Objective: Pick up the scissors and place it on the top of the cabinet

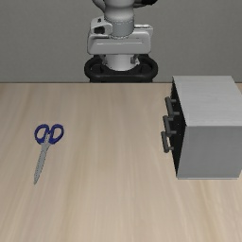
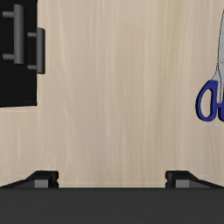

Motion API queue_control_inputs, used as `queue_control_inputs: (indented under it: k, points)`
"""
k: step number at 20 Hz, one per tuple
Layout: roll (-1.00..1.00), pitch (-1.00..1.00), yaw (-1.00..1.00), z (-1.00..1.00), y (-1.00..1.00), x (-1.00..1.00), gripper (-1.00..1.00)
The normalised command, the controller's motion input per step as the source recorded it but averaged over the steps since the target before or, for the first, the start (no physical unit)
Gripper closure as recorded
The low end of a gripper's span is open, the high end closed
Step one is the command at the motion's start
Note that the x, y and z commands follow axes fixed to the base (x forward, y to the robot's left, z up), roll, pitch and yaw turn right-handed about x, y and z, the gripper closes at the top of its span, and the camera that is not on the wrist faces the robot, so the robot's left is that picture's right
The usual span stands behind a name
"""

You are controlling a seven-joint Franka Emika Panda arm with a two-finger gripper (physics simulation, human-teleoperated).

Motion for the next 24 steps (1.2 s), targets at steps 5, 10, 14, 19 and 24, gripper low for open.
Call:
queue_control_inputs:
  k: [5, 10, 14, 19, 24]
  points:
    - [0.00, 0.00, 0.00, 0.00, -1.00, 0.00, -1.00]
    - [0.00, 0.00, 0.00, 0.00, -1.00, 0.00, -1.00]
    - [0.00, 0.00, 0.00, 0.00, -1.00, 0.00, -1.00]
    - [0.00, 0.00, 0.00, 0.00, -0.40, 0.60, -1.00]
    - [0.00, 0.00, 0.00, 0.00, -0.20, 0.80, -1.00]
